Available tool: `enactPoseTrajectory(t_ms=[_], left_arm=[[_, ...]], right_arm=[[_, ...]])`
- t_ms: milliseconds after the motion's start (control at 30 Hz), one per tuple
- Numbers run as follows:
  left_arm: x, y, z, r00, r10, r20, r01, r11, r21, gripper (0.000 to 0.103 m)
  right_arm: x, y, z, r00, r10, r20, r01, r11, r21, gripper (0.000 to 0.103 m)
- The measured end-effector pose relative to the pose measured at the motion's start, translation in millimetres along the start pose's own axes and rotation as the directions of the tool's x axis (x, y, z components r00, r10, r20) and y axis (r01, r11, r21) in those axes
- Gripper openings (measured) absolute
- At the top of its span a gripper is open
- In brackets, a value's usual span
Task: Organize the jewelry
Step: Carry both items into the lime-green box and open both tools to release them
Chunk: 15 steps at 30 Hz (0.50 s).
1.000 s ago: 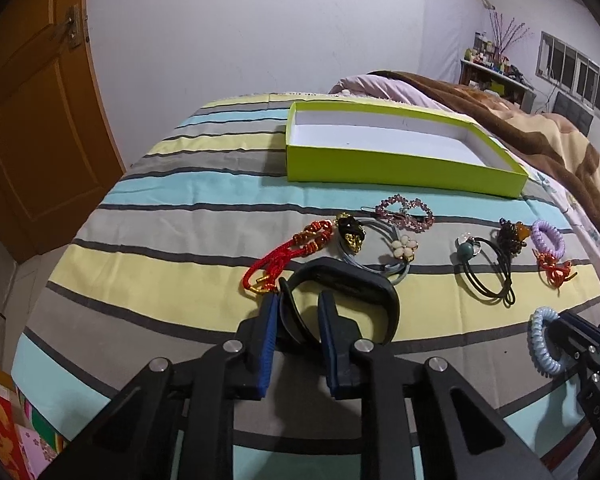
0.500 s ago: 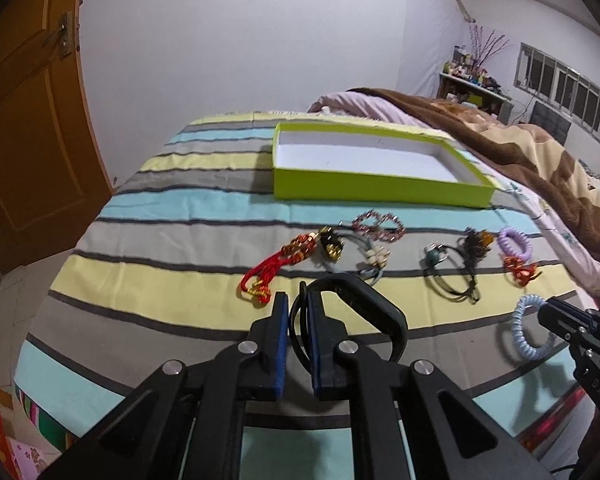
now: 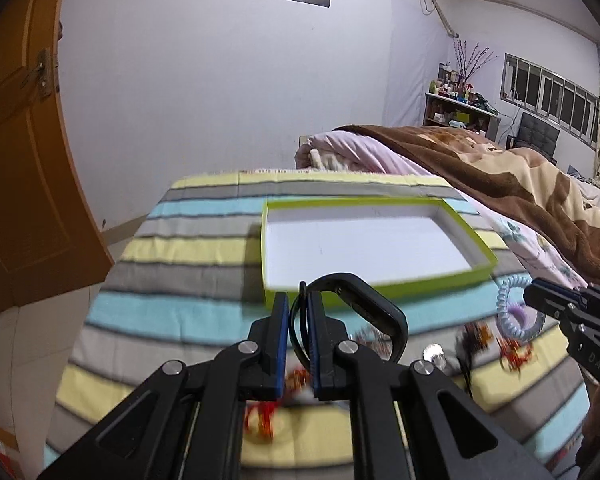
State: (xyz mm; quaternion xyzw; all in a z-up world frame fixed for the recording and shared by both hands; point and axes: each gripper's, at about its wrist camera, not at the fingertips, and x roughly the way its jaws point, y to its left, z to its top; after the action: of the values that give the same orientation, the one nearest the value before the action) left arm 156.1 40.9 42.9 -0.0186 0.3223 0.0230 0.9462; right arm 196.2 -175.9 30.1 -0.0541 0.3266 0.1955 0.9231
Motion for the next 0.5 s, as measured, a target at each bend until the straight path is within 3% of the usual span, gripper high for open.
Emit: enactPoseTrajectory(t_ms=[200,500], left_arm=[[47.7,1.1,31.3,1.000,-0.004,-0.026,0.005,1.000,0.022,0.010],[114.7,1.5,50.6,0.997,0.041,-0.068,-0.037,0.998,0.058,0.010]], right_arm=[[49.5,-25.2,40.1,0.999,-0.020,-0.026,0.020,1.000,0.016,0.010],[123.5,-57.4,60.2,0.993,-0.041,-0.108,0.045,0.998,0.035,0.010]])
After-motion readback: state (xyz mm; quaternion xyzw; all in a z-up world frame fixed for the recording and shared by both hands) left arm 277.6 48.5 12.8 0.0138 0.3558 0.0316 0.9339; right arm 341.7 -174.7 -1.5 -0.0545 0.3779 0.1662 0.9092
